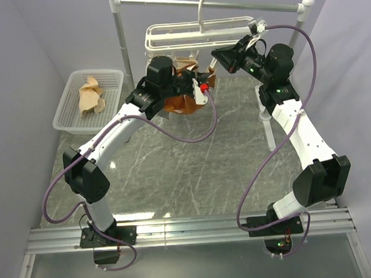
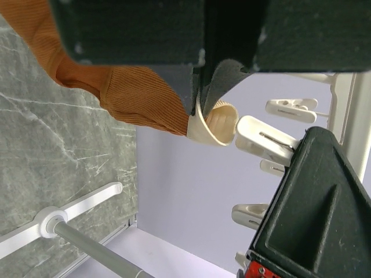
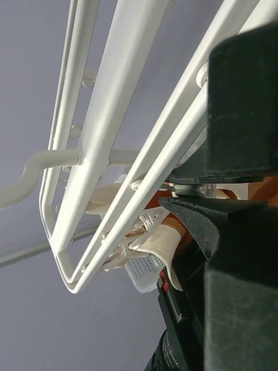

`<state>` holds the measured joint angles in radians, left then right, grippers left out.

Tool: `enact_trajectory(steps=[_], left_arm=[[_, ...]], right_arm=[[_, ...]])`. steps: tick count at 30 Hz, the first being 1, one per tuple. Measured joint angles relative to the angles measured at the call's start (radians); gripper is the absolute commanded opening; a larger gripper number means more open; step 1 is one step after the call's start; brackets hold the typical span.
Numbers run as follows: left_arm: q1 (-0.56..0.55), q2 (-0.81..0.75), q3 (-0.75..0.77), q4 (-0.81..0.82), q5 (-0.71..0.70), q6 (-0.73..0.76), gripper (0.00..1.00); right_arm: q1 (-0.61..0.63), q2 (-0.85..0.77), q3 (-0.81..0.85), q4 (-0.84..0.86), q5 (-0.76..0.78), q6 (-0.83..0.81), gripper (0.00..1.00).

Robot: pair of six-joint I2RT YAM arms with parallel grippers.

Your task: Clip the underwear to the hanger

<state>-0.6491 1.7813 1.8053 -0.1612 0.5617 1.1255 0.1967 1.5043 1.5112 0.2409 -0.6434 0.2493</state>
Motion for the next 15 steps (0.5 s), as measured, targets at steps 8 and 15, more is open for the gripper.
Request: enact_trajectory(steps=[8, 15], left_arm=[[-0.001, 0.000, 0.000, 0.004, 0.003, -0.013, 0.00], [-0.001, 0.000, 0.000, 0.026, 0.002, -0.013, 0.00]], right_arm=[[0.015, -0.006, -0.008, -0.005, 0.019, -0.071, 0.00], [0.016, -0.009, -0.008, -0.020, 0.025, -0.111, 0.00]])
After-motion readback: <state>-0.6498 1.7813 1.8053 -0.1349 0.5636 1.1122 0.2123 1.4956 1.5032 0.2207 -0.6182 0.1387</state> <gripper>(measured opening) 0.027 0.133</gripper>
